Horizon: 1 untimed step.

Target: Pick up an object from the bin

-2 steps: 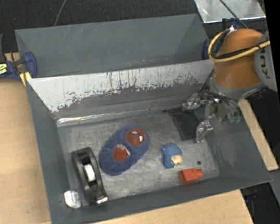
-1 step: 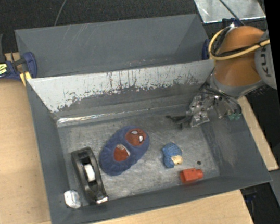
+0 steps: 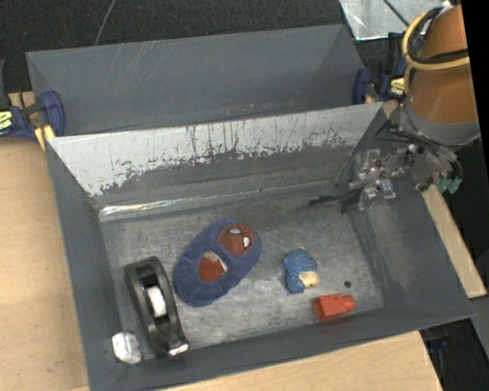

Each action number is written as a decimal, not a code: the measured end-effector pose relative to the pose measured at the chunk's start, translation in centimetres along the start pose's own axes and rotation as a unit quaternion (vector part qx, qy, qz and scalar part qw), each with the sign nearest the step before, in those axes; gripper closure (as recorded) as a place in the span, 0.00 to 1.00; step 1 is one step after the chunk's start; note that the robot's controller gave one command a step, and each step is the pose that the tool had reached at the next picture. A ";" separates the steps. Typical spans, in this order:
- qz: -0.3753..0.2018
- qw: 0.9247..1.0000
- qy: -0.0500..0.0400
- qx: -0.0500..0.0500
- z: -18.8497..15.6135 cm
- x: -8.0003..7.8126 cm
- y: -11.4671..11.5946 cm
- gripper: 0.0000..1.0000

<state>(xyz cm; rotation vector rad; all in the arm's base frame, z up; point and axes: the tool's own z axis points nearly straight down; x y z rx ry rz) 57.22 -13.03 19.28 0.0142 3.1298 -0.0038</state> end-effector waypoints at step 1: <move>-0.019 1.000 -0.001 0.000 -10.8 -0.6 -0.2 1.00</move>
Offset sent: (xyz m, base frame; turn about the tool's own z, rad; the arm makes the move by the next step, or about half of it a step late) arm 0.0018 -0.0009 0.1022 -0.0390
